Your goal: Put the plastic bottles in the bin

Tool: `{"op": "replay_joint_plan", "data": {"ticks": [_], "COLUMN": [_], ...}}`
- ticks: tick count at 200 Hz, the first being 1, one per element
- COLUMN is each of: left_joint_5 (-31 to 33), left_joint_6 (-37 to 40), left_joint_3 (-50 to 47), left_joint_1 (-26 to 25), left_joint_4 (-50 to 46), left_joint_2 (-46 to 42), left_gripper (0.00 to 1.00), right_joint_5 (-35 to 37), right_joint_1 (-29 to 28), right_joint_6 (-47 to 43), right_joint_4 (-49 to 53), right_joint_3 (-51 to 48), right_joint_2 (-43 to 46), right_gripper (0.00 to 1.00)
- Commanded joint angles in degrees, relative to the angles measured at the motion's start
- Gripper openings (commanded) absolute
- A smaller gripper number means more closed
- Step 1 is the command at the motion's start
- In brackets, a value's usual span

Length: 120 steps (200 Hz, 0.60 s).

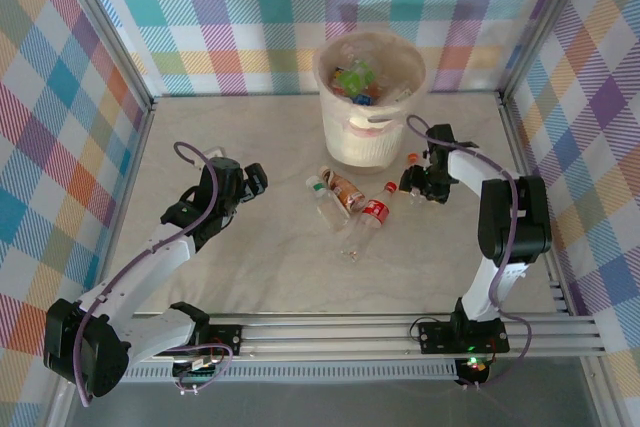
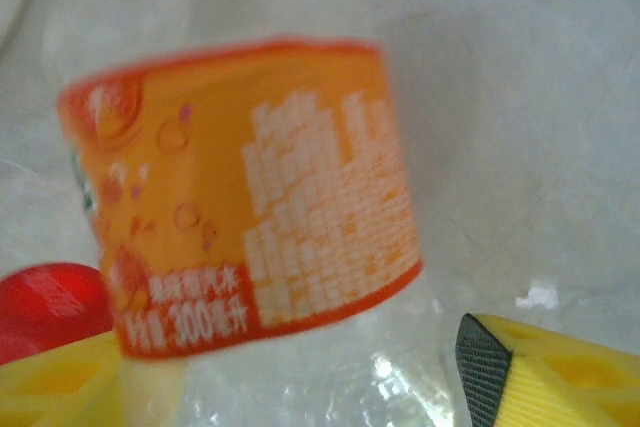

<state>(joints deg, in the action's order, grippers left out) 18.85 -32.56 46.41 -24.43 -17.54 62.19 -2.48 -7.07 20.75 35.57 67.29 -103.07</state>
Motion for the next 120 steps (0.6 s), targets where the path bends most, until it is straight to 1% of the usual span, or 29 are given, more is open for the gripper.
{"op": "replay_joint_plan", "data": {"ticks": [1,27,49,72,92,105,120], "left_joint_5": [-0.84,-1.23,-1.29,-1.29,-1.47,-1.5,-1.37], "left_joint_6": [-0.75,-0.92,-0.95,-0.99,-0.98,-1.0,-1.01], "left_joint_3": [-0.9,-1.23,-1.3,-1.28,-1.06,-1.06,-1.06], "left_joint_1": [1.13,1.13,1.13,1.15,1.13,1.13,1.14], "left_joint_4": [1.1,1.1,1.1,1.1,1.1,1.1,1.1], "left_joint_2": [-0.51,-0.58,-0.58,-0.59,-0.35,-0.24,-0.36], "left_gripper": [1.0,1.0,1.0,1.0,1.0,1.0,1.0], "right_joint_5": [-1.36,-1.26,-0.17,1.92,2.95,3.75,4.33], "right_joint_1": [0.3,0.31,0.31,0.39,0.47,0.69,1.0], "right_joint_6": [4.52,6.76,7.15,6.3,4.76,3.68,2.53], "right_joint_4": [-0.31,-0.03,2.07,3.28,4.75,5.59,5.92], "right_joint_3": [-3.53,-7.31,-8.27,-7.66,-4.29,-1.51,1.86], "right_joint_2": [4.16,8.4,11.03,12.48,11.35,9.86,7.64], "right_gripper": [0.69,0.69,0.7,0.8,0.88,0.9,0.92]}}
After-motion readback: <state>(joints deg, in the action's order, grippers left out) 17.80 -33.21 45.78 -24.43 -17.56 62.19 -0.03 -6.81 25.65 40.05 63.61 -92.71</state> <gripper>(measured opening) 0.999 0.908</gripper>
